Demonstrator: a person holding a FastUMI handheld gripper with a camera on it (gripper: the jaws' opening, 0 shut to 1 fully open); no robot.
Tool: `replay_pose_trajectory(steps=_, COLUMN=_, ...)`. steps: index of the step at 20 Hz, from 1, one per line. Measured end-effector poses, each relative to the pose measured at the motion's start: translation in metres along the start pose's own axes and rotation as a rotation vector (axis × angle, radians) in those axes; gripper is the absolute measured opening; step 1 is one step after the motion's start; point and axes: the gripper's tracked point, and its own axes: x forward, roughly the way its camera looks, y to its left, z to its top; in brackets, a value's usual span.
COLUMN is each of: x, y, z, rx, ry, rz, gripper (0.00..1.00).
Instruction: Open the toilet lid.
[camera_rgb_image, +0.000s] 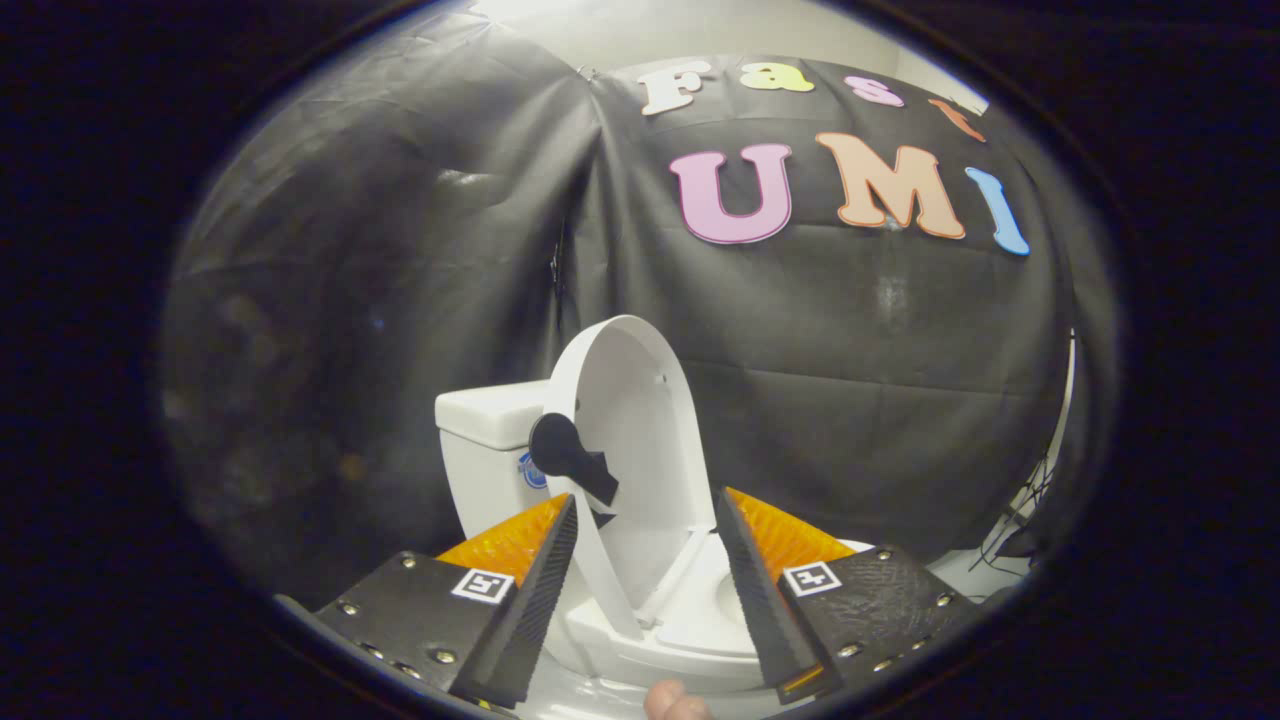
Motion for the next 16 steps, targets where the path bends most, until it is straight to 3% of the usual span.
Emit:
replay_pose_trajectory(steps=7, x=-0.034, y=-0.055, z=0.031, rx=-0.020, ry=-0.052, rz=-0.027, gripper=0.83)
replay_pose_trajectory(steps=16, x=-0.071, y=-0.143, z=0.040, rx=0.126, ry=-0.057, rz=-0.088, gripper=0.83)
